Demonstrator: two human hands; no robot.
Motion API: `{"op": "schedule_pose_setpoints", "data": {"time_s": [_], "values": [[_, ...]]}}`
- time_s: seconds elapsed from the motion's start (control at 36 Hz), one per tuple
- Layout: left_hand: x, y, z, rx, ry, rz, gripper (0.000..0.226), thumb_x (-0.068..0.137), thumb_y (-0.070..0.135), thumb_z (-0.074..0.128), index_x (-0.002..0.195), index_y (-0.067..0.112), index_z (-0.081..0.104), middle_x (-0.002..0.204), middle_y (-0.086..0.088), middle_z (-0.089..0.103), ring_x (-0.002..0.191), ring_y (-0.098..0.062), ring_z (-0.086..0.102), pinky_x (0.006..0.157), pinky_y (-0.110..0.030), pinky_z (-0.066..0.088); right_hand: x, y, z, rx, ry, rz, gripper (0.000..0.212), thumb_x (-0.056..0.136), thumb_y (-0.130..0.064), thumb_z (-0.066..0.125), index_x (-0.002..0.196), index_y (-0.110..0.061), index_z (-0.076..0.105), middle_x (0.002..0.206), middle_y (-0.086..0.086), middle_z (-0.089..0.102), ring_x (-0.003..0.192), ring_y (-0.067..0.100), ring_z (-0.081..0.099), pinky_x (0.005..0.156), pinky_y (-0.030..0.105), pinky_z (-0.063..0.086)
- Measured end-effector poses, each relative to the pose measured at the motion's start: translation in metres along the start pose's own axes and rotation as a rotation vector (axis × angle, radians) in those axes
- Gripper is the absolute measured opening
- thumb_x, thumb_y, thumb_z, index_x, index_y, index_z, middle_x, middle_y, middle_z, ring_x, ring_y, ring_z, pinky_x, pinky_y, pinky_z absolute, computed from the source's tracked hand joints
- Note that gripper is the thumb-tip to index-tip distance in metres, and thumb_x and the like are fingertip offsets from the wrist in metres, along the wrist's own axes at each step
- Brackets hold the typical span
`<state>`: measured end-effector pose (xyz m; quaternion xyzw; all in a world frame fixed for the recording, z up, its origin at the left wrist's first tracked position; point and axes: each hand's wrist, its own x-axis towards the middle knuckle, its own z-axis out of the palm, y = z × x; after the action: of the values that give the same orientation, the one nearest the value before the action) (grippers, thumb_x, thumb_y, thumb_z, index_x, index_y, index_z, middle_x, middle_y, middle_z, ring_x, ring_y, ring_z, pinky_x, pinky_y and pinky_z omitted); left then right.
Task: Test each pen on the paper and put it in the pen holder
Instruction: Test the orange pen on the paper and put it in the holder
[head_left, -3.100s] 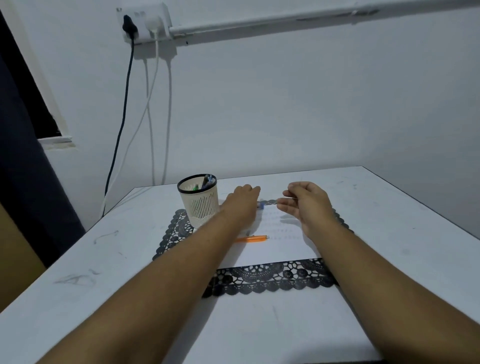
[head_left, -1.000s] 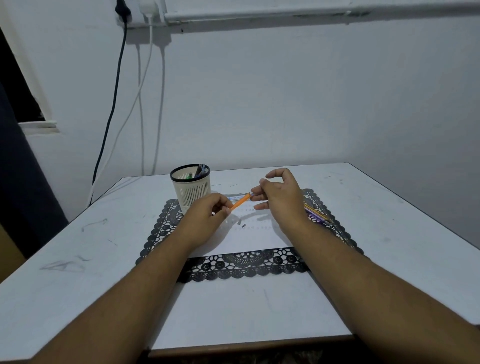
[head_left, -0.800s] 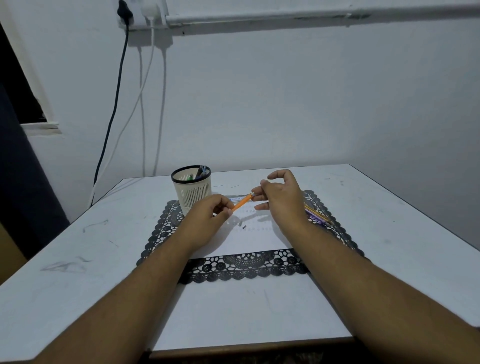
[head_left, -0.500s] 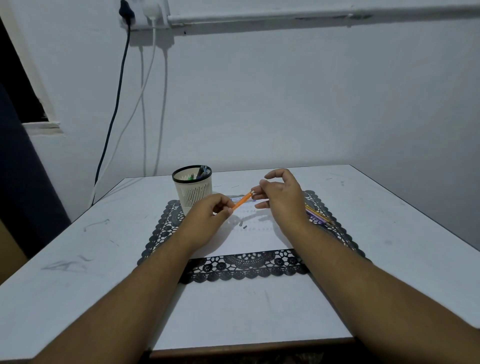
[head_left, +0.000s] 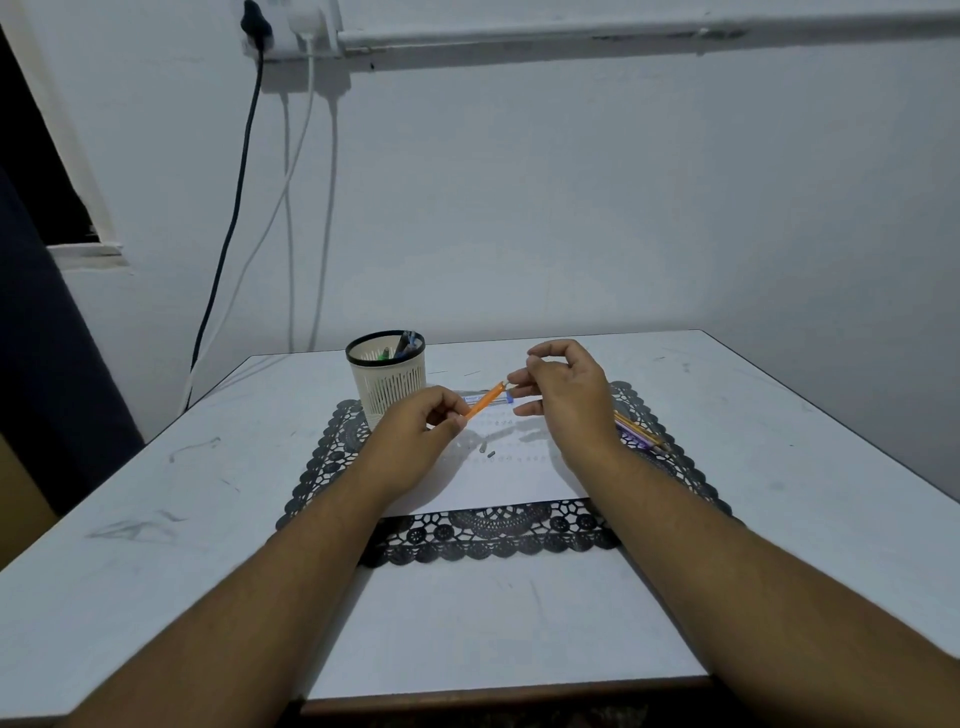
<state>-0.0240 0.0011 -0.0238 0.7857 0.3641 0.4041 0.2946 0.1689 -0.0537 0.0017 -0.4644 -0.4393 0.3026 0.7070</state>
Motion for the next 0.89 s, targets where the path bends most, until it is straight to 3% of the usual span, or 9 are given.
{"op": "schedule_pose_setpoints", "data": {"time_s": [0.5, 0.69, 0.89], "values": [[-0.0007, 0.0006, -0.0004, 0.001, 0.0, 0.004, 0.011, 0.098, 0.009, 0.066, 0.098, 0.019, 0.071, 0.086, 0.006, 0.066, 0.072, 0.003, 0.055, 0.068, -0.011, 0.042, 0.003, 0.0042, -0.002, -0.028, -0.021, -0.036, 0.013, 0.098, -0.003, 0.061, 0.105, -0.014, 0.058, 0.084, 0.01, 0.076, 0.078, 0.026, 0.071, 0.061, 0.037, 0.061], [-0.001, 0.0026, -0.0003, 0.024, 0.002, 0.011, 0.012, 0.098, 0.009, 0.066, 0.097, 0.02, 0.071, 0.088, 0.006, 0.066, 0.073, 0.004, 0.055, 0.069, -0.011, 0.042, 0.0012, 0.0052, 0.0009, -0.044, -0.028, -0.043, 0.017, 0.096, -0.002, 0.064, 0.098, -0.018, 0.061, 0.088, 0.013, 0.076, 0.088, 0.037, 0.072, 0.062, 0.036, 0.06], [-0.0016, 0.0043, -0.0006, 0.05, 0.005, 0.026, 0.013, 0.098, 0.01, 0.066, 0.097, 0.022, 0.071, 0.089, 0.005, 0.067, 0.075, 0.003, 0.056, 0.07, -0.011, 0.042, 0.0016, 0.0044, 0.0005, -0.03, -0.027, -0.033, 0.015, 0.097, -0.003, 0.064, 0.103, -0.016, 0.06, 0.084, 0.008, 0.077, 0.08, 0.026, 0.071, 0.061, 0.035, 0.061]]}}
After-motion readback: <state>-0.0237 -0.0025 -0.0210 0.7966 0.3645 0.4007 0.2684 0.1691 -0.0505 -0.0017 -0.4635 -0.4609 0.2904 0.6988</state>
